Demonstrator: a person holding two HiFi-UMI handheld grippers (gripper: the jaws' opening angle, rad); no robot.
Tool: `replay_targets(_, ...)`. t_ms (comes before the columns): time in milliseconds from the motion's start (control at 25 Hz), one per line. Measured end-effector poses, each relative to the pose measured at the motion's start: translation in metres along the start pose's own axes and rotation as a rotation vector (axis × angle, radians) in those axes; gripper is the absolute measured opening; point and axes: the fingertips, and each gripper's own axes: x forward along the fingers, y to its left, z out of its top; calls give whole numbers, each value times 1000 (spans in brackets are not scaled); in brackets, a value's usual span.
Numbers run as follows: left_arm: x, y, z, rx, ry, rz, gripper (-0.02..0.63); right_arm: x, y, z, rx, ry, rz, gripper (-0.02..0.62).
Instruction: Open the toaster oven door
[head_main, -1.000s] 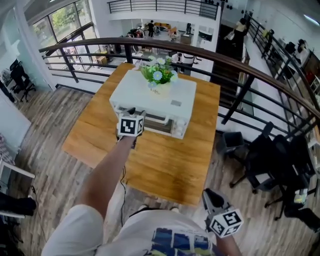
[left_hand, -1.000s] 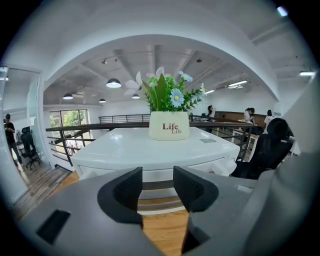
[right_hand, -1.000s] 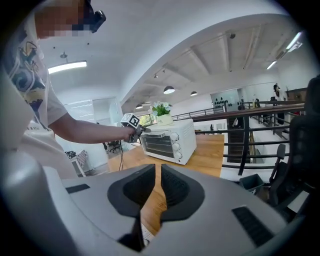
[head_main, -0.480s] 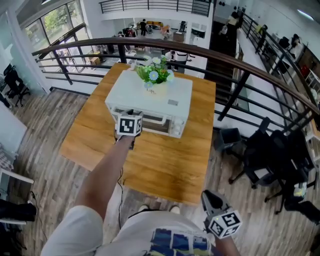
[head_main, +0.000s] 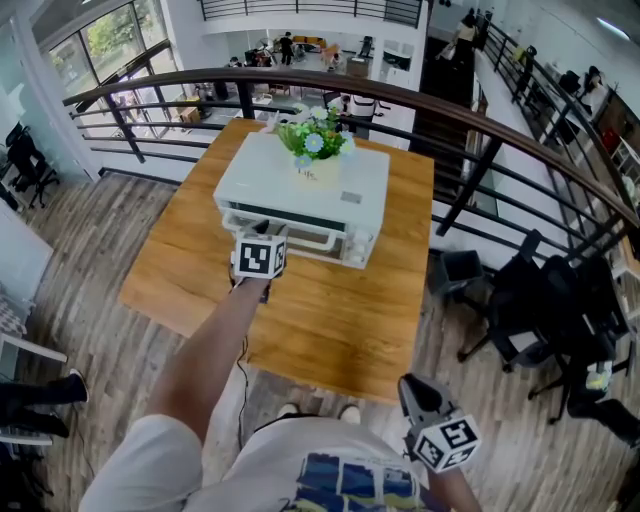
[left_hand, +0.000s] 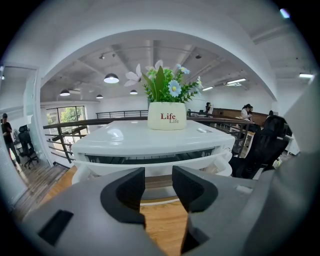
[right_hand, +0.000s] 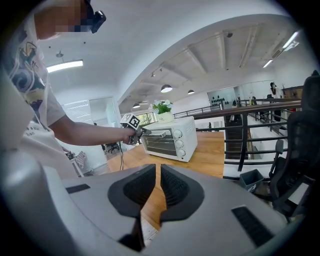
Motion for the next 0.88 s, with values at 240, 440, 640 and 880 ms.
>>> replay_targets(240,-7,-1,-11,-6,-3,-13,172,2,7,0,-7,-1,9,31)
replay_targets(440,-12,-3,-17,-20,-8,-14,170,4,8,-4,-5,7,13,31)
replay_targets(640,-18,-3,-24,-30,-8,-19,169,7,12,-6,-3,13,17,31)
replay_targets(880,-25,-4,-35,-32,-1,-20,167,11,12,-6,-4,17,19,31)
